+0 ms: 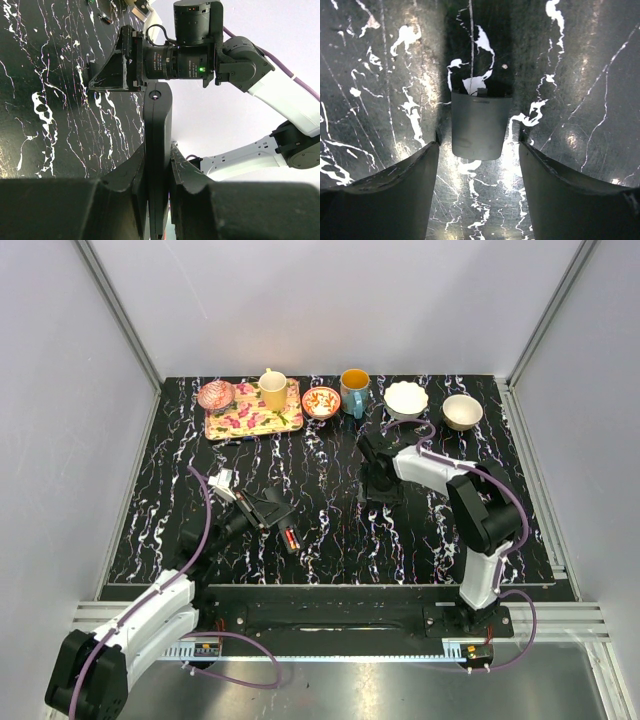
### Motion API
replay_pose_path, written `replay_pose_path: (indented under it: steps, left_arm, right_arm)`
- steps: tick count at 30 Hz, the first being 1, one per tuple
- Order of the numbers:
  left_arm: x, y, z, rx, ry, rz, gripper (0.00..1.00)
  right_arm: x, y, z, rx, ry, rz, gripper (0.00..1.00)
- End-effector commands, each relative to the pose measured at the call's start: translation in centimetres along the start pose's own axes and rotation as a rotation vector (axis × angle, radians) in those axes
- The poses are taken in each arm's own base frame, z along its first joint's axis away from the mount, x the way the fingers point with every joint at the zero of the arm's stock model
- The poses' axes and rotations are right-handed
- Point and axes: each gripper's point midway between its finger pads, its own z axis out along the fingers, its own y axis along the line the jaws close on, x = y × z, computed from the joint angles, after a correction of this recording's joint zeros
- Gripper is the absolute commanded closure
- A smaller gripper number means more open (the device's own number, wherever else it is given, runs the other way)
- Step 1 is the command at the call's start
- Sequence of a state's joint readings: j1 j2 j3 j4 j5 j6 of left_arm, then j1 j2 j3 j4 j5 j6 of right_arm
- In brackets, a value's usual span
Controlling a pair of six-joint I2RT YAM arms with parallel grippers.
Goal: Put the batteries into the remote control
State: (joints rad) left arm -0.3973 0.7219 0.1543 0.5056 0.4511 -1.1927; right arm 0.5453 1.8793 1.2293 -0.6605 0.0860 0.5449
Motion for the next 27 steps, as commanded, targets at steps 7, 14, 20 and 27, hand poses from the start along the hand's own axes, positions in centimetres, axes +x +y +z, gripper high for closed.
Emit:
replay_pose_path:
  steps: [7,14,20,27]
  left_arm:
    - [-1.0,-2.5,0.1,0.085,-0.031,0.051,1.00]
    - [-1.0,-2.6,0.2,0.093,-0.028,0.051,1.00]
    - [-0.9,-2.5,0.2,0.091,-0.030,0.049,1.00]
    - [-1.0,-2.1,0.2,0.079,-0.035,0.044,1.00]
  right_arm:
    - [1.8,-1.4,3.5,0.127,0.057,0.087,0.39]
    - [3.0,-1.6,4.1,0.113,0.097,0.056,0.54]
    - [3.9,-2.5,4.6,0.140,0.123,0.015,0.51]
    - [3.5,-3.1,4.7,0.171,0.122,-0.024,0.42]
